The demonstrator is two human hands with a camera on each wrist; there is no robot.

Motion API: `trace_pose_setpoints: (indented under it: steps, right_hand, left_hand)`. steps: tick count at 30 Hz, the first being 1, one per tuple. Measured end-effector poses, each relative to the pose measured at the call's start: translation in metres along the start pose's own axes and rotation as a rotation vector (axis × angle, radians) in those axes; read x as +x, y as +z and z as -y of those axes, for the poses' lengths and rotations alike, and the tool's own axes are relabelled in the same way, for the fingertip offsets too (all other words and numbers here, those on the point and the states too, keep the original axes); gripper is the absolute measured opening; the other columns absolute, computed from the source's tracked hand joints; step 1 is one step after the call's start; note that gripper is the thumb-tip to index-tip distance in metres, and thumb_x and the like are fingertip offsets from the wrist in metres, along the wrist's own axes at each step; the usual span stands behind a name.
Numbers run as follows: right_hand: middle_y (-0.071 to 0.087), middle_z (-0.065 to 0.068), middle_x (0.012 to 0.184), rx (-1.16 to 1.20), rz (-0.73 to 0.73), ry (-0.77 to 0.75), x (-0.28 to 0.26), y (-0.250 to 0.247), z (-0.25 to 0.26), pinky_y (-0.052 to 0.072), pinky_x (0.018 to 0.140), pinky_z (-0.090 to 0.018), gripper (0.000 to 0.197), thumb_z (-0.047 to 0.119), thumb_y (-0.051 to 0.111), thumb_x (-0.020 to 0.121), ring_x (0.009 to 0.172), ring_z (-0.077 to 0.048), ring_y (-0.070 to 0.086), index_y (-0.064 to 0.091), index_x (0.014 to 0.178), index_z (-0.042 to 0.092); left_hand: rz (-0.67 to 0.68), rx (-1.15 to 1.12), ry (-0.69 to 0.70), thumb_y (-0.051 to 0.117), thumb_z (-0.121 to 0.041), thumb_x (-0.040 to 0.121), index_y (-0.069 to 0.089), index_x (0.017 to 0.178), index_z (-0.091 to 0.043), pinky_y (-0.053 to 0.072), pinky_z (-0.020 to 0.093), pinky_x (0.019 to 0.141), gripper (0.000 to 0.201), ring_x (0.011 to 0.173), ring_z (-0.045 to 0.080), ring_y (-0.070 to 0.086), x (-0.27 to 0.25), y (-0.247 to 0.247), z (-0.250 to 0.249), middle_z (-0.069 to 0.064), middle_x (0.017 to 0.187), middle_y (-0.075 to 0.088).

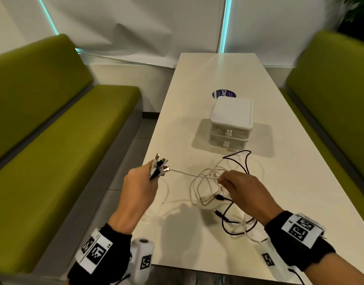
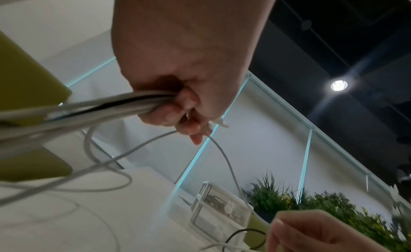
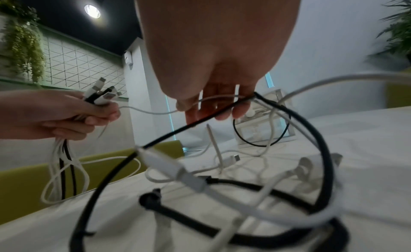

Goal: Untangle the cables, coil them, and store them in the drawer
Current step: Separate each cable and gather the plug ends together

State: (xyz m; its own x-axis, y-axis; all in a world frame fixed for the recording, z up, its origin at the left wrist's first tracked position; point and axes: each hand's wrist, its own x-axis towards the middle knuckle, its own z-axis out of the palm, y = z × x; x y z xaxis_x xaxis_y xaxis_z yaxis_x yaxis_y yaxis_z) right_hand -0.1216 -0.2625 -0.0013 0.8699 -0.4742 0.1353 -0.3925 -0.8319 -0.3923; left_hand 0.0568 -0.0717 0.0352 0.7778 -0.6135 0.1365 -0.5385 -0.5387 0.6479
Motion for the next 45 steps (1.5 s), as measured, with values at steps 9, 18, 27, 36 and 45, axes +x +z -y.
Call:
trace_pose_setpoints:
  steps: [9, 18, 27, 36, 45]
  right_hand:
    - [0.062, -0.001, 0.083, -0.049, 0.063, 0.014, 0.002, 0.008, 0.014, 0.048, 0.068, -0.043, 0.029, 0.034, 0.043, 0.101, 0.082, -0.029, 0.058, 0.060, 0.089, 0.013]
    - [0.063, 0.002, 0.078, 0.083, -0.028, -0.076, 0.000, 0.007, 0.033, 0.047, 0.068, -0.040, 0.039, 0.041, 0.034, 0.097, 0.077, -0.024, 0.059, 0.059, 0.082, 0.015]
    - [0.055, 0.011, 0.071, 0.146, 0.073, -0.070, -0.008, 0.010, 0.020, 0.044, 0.066, -0.029, 0.032, 0.049, 0.038, 0.100, 0.067, -0.008, 0.051, 0.052, 0.078, 0.030]
    - [0.059, 0.004, 0.069, 0.157, 0.070, 0.076, -0.005, 0.008, -0.003, 0.049, 0.069, -0.039, 0.041, 0.050, 0.030, 0.099, 0.068, -0.018, 0.056, 0.048, 0.080, 0.018]
    - [0.066, 0.000, 0.083, -0.134, 0.006, 0.121, -0.004, 0.009, -0.004, 0.048, 0.065, -0.040, 0.034, 0.044, 0.031, 0.102, 0.081, -0.028, 0.062, 0.055, 0.098, 0.020]
  left_hand:
    - [0.005, -0.264, 0.243, 0.052, -0.016, 0.096, 0.045, 0.137, -0.049, 0.054, 0.028, 0.086, 0.053, 0.094, 0.003, 0.067, -0.021, 0.024, -0.013, -0.015, 0.091, 0.071]
    - [0.297, 0.049, 0.240, 0.052, -0.018, 0.098, 0.039, 0.141, -0.048, 0.049, 0.037, 0.089, 0.055, 0.108, 0.017, 0.060, -0.025, 0.045, -0.018, -0.011, 0.122, 0.065]
    - [0.209, 0.067, 0.134, 0.051, -0.019, 0.098, 0.063, 0.097, -0.021, 0.043, 0.035, 0.075, 0.012, 0.094, 0.024, 0.062, -0.025, 0.037, -0.019, -0.001, 0.100, 0.069]
    - [-0.031, -0.108, -0.120, 0.049, -0.013, 0.098, 0.069, 0.099, -0.013, 0.049, 0.040, 0.080, 0.019, 0.095, 0.025, 0.062, -0.001, 0.008, -0.001, 0.000, 0.101, 0.068]
    - [0.238, 0.216, -0.066, 0.045, -0.029, 0.100, 0.060, 0.103, -0.022, 0.052, 0.040, 0.069, 0.017, 0.082, 0.034, 0.064, -0.011, -0.010, -0.014, 0.005, 0.083, 0.061]
